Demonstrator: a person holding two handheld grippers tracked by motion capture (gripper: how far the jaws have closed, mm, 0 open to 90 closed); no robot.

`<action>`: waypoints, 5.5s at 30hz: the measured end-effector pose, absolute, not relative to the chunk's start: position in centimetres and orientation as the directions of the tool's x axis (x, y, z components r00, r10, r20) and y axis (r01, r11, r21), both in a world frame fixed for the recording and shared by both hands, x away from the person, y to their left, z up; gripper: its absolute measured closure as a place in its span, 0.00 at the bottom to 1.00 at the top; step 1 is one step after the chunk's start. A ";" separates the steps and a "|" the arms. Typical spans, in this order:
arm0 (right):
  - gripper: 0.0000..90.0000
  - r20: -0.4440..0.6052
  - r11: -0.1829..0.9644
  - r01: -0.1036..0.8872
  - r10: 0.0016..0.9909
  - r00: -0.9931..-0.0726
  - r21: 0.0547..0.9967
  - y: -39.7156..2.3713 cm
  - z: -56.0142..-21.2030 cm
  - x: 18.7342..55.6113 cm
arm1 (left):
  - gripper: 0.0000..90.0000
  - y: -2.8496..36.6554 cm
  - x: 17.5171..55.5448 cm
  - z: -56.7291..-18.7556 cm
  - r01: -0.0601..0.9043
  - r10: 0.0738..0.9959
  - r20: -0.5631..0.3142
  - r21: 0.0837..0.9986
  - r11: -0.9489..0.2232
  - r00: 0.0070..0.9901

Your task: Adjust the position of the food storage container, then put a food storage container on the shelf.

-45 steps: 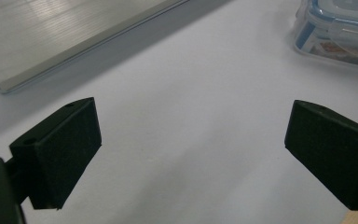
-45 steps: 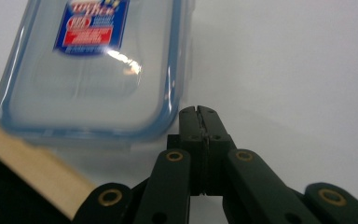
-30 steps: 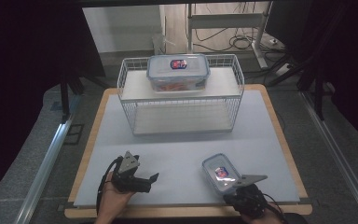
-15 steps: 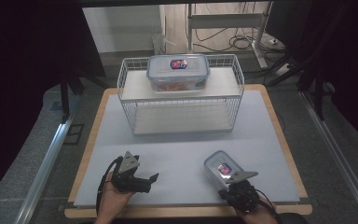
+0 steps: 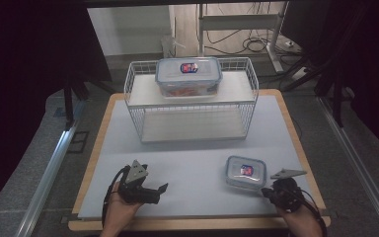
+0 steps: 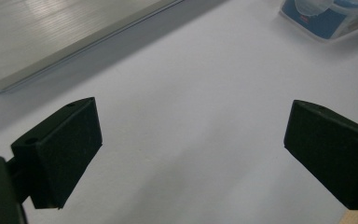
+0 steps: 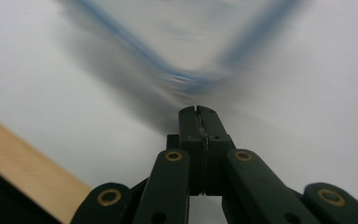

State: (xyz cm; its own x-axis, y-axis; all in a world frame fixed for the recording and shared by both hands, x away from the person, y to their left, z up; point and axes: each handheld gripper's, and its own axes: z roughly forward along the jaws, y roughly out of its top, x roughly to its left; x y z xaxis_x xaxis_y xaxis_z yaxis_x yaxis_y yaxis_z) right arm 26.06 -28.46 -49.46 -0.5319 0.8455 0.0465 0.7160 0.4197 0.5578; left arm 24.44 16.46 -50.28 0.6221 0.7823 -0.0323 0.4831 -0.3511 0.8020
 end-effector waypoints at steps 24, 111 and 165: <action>0.99 0.030 0.432 0.693 0.836 -0.547 0.577 -24.4 -49.7 31.7 | 0.05 16.3 24.6 -50.7 0.497 0.781 -0.037 0.790 -0.359 0.623; 0.32 0.413 0.352 0.712 0.626 -0.662 0.607 -19.2 -50.2 34.5 | 0.24 10.8 34.0 -52.4 0.712 0.588 -0.476 0.652 -0.262 0.653; 0.62 0.475 0.312 0.728 0.591 -0.652 0.611 -20.0 -50.0 33.2 | 0.53 11.1 30.4 -51.0 0.678 0.615 -0.414 0.679 -0.282 0.671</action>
